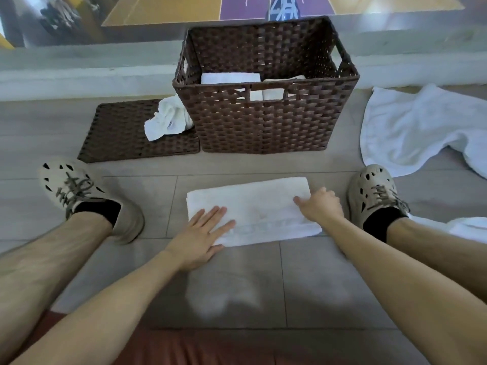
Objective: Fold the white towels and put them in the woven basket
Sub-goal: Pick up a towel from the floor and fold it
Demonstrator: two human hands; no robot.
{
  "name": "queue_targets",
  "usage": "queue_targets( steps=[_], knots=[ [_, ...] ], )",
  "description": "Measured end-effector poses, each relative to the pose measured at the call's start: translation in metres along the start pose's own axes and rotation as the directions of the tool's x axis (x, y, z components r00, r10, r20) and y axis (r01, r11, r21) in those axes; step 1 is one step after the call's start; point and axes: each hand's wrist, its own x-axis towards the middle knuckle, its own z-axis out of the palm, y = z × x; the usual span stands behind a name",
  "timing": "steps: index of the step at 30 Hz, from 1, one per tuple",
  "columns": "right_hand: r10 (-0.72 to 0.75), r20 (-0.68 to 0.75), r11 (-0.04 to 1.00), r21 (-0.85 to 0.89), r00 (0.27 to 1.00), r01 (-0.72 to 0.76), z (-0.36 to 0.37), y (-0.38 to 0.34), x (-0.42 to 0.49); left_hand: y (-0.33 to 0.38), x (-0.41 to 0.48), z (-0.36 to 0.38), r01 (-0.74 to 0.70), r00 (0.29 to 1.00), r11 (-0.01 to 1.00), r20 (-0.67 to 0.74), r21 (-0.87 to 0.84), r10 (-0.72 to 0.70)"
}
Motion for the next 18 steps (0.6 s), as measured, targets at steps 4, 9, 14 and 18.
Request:
queue_targets(
  steps=[4, 9, 14, 18],
  knots=[
    [0.070, 0.028, 0.997, 0.037, 0.997, -0.071, 0.015, 0.012, 0.012, -0.014, -0.020, 0.000, 0.049, 0.988, 0.995, -0.143, -0.089, -0.061],
    [0.110, 0.176, 0.990, 0.070, 0.978, -0.124, 0.012, 0.012, 0.014, 0.002, -0.026, -0.014, 0.079, 0.979, 0.995, -0.186, -0.058, -0.089],
    [0.134, 0.226, 0.984, 0.089, 0.965, -0.157, 0.008, 0.012, 0.009, 0.041, 0.010, -0.020, 0.143, 0.980, 0.989, -0.134, -0.040, -0.148],
    [0.118, 0.243, 0.967, 0.194, 0.963, -0.167, 0.003, 0.011, 0.006, 0.005, -0.017, -0.003, 0.147, 0.982, 0.989, -0.119, -0.027, -0.150]
  ],
)
